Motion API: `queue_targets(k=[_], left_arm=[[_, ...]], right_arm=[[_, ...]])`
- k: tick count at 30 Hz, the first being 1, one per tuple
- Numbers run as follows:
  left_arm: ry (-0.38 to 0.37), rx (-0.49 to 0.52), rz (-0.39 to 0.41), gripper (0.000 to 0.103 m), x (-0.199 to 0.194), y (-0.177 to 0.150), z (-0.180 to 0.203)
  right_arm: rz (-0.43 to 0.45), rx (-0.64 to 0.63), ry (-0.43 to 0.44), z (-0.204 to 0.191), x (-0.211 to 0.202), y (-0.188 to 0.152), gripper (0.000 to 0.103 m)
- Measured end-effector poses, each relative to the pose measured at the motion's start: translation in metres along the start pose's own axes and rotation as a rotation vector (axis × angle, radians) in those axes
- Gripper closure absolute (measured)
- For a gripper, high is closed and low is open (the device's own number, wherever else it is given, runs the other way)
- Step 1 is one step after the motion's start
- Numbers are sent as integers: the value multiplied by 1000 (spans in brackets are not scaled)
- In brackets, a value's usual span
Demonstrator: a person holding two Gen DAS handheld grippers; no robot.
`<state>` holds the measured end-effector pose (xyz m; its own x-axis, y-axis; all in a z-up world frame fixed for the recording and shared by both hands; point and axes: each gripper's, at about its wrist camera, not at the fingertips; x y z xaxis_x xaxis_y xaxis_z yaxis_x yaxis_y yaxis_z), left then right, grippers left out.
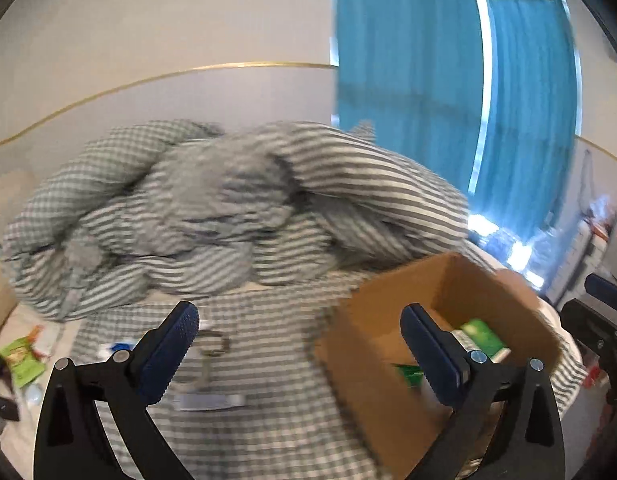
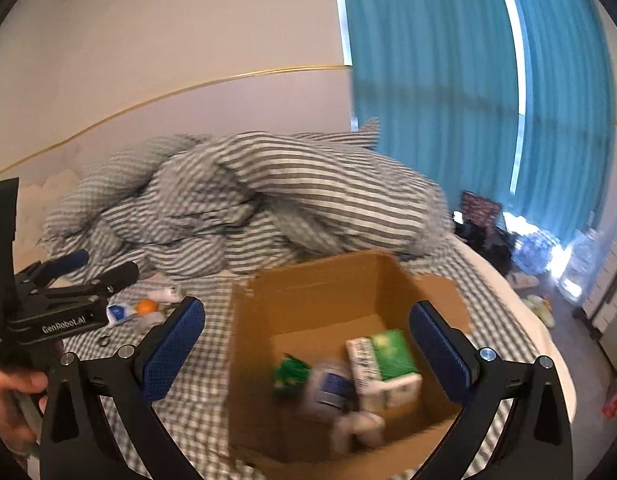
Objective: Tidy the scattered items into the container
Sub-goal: 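Withdraw both tools from the cardboard box back over the bed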
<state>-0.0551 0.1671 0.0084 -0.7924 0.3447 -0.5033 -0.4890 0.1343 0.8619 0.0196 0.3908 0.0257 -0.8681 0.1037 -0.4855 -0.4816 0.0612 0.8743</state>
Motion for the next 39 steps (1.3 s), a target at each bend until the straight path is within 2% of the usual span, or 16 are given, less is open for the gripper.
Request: queue_targets(k=[12, 18, 24, 32, 39], left_arm=[[214, -142, 44, 0, -73, -22, -125], [316, -180, 67, 0, -114, -39, -165], [389, -203, 59, 0, -135, -54, -190], [413, -247, 23, 0, -125, -73, -222], [385, -231, 20, 0, -100, -81, -239]], right_arm=[[14, -126, 172, -132, 19, 13, 0], [6, -157, 231, -175, 18, 6, 0], [-8, -179, 272, -205, 21, 2, 0], [-23, -223, 293, -234, 40, -9, 0], [-114, -302, 336, -266, 96, -28, 0]])
Point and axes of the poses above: each gripper's, at about its wrist camera, not at the fingertips, and x roughly the way its jaws point, z to its right, y to its top, and after that the axes turned 7 degrees about -y, right-handed
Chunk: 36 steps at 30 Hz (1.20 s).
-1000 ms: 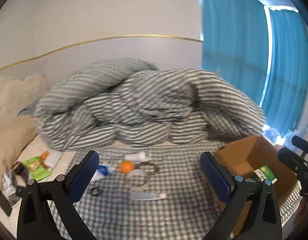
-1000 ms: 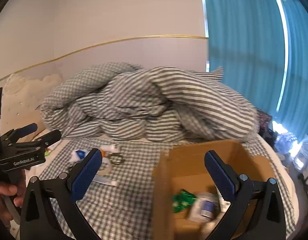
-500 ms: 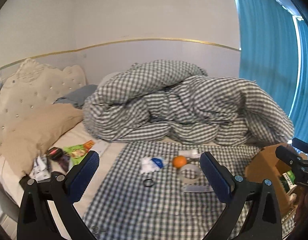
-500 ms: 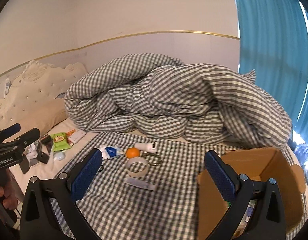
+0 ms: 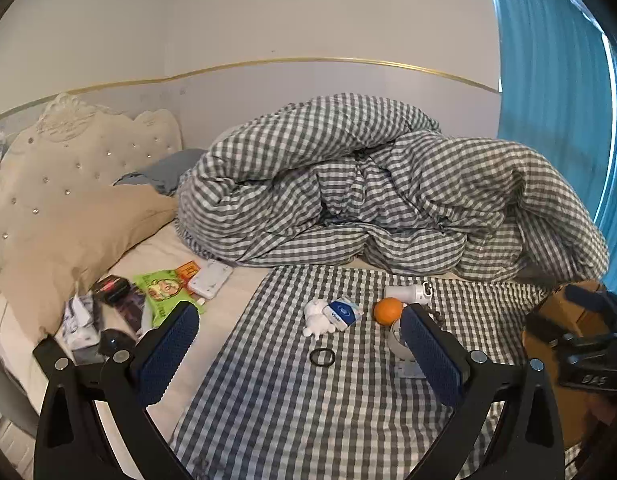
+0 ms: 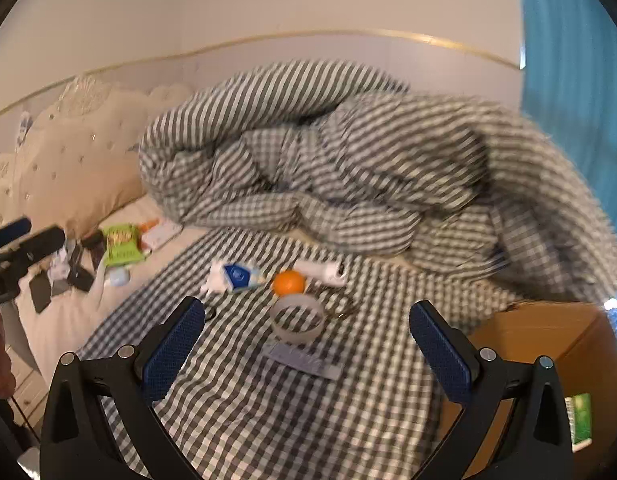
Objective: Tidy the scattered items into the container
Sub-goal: 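Withdraw both tools from the cardboard box back over the bed, then grasp the tape roll with the right tool while the left tool grasps the blue Vinda tissue pack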
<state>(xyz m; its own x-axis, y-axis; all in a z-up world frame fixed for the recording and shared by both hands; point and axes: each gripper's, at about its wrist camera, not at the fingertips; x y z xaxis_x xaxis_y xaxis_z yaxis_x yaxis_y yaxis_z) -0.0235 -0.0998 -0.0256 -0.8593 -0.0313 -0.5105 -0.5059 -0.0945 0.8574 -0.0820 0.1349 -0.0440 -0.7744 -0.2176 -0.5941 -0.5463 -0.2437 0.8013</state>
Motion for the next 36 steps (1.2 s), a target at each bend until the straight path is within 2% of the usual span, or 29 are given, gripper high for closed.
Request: queue_targets(k=[5, 9, 11, 16, 19, 23, 26, 28, 30, 31, 36], left_arm=[[-22, 7, -53, 0, 41, -7, -8], [-13, 29, -86, 0, 68, -16, -12], [-11, 35, -91, 0, 76, -19, -14], [-16, 4, -110, 0, 102, -33, -23], [-14, -28, -145, 0, 121, -42, -31], [-1, -37, -192, 0, 144, -55, -38], [3, -32, -210, 0, 152, -62, -40], [2, -30, -215, 0, 156, -65, -39], [-4, -25, -220, 0, 162, -66, -37], [-7, -23, -221, 0, 165, -65, -37], [-48, -8, -227, 0, 186, -61, -26]], right_arm=[[-72, -40, 68, -15, 51, -4, 0], [-141, -109, 80, -28, 95, -10, 3], [-178, -125, 92, -32, 120, -12, 10], [-307, -185, 90, -47, 184, -26, 43], [-351, -242, 75, -58, 211, -36, 47], [-384, -256, 64, -63, 234, -42, 52], [-401, -270, 47, -67, 248, -44, 65], [-419, -280, 36, -69, 256, -45, 79], [-442, -273, 49, -70, 263, -46, 84], [-446, -261, 63, -70, 264, -47, 94], [-421, -220, 98, -69, 250, -45, 97]])
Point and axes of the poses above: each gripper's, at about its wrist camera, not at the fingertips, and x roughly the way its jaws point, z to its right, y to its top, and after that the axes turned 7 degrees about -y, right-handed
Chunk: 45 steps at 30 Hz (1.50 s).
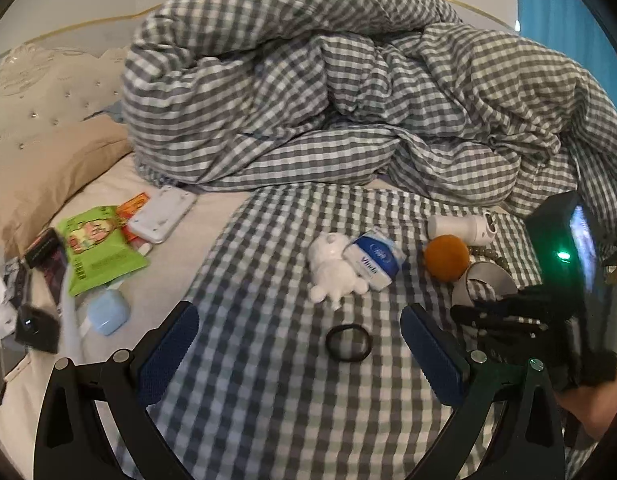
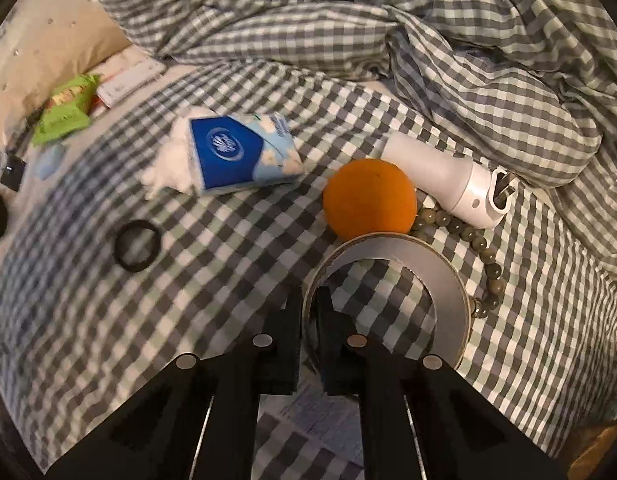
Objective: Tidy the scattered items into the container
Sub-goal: 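Grasp the tape roll with the right tool while the left tool grasps the blue Vinda tissue pack, then carry the tape roll into the cardboard box and release it while the left tool carries the tissue pack over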
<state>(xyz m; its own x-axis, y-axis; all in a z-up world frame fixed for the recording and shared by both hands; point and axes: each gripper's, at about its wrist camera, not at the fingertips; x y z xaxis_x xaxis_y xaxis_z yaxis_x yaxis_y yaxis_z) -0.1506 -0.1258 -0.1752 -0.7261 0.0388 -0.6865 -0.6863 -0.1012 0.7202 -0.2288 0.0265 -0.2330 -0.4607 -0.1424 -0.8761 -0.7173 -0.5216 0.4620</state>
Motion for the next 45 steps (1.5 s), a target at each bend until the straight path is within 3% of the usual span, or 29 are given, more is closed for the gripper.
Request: queue_targets(k=[7, 13, 17, 20, 22, 23, 24, 26, 27, 31, 35, 45], left_arm=[[-52, 99, -13, 0, 36, 17, 25], [-105, 311, -63, 0, 78, 31, 51], [-136, 419, -146, 0, 111, 35, 64], [-131, 501, -206, 1, 135, 29, 72], [-100, 575, -204, 3, 144, 24, 77], [-97, 603, -201, 10, 146, 23, 80], [-97, 609, -201, 16, 147, 25, 82], [-119, 588, -220, 48, 149, 29, 83], [-124, 568, -248, 48, 153, 31, 82], [-92, 569, -219, 49, 148, 28, 85], [-105, 536, -181, 50, 131, 29, 85], [-122, 433, -5, 49, 41, 52, 99]], right_arm=[[77, 75, 43, 25, -42, -6, 97], [122, 109, 47, 48, -76, -11, 97], [144, 135, 50, 57, -93, -16, 97], [158, 150, 41, 62, -104, -20, 97], [166, 165, 38, 67, -109, -23, 97], [169, 171, 37, 70, -112, -25, 97], [170, 176, 37, 72, -114, -26, 97], [174, 184, 38, 76, -117, -29, 97], [177, 188, 38, 78, -118, -29, 97], [191, 198, 42, 81, -125, -33, 97], [205, 210, 48, 84, -133, -36, 97], [274, 230, 53, 84, -170, -47, 97]])
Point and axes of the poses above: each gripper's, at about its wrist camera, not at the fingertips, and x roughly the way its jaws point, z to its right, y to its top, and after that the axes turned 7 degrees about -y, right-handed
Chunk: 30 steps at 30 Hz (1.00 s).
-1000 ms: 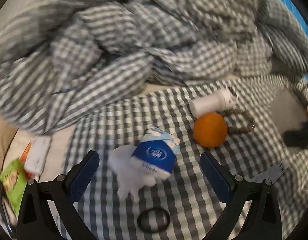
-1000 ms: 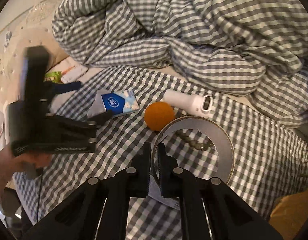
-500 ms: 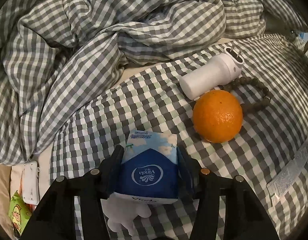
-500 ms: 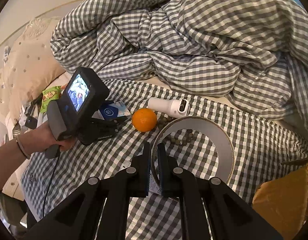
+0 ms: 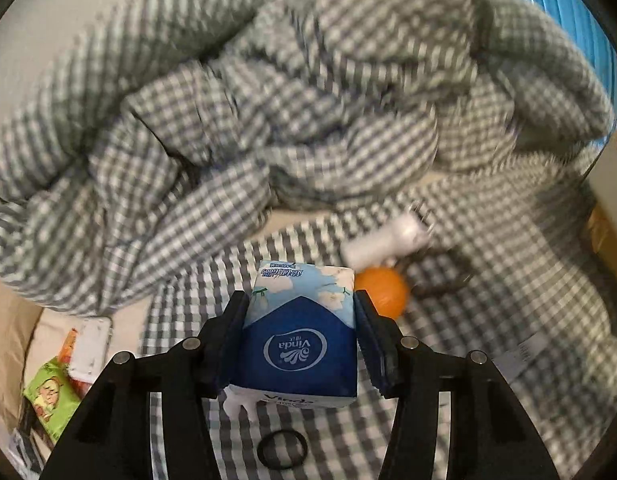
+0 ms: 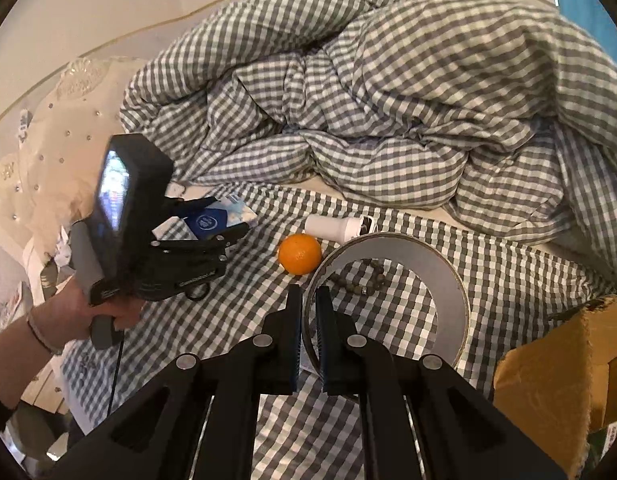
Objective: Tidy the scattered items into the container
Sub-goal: 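Carry the tape roll into the cardboard box and release it while the left tool carries the tissue pack over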
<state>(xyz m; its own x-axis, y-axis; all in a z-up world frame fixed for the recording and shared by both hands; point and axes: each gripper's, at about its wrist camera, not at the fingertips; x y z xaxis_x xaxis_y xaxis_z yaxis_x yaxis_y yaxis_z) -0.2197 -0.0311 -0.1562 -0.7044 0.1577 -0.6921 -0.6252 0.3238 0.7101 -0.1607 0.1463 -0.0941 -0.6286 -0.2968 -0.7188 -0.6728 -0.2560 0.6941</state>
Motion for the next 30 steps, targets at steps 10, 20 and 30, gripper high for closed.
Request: queue_targets(k=[10, 20, 30], left_arm=[[53, -92, 153, 49, -108, 30, 47], [20, -158, 276, 49, -188, 56, 120], [-68, -166, 326, 49, -223, 68, 196]], right_arm=[[130, 11, -4, 5, -81, -5, 97], [263, 38, -99, 35, -177, -33, 97], [317, 138, -285, 108, -249, -69, 97]])
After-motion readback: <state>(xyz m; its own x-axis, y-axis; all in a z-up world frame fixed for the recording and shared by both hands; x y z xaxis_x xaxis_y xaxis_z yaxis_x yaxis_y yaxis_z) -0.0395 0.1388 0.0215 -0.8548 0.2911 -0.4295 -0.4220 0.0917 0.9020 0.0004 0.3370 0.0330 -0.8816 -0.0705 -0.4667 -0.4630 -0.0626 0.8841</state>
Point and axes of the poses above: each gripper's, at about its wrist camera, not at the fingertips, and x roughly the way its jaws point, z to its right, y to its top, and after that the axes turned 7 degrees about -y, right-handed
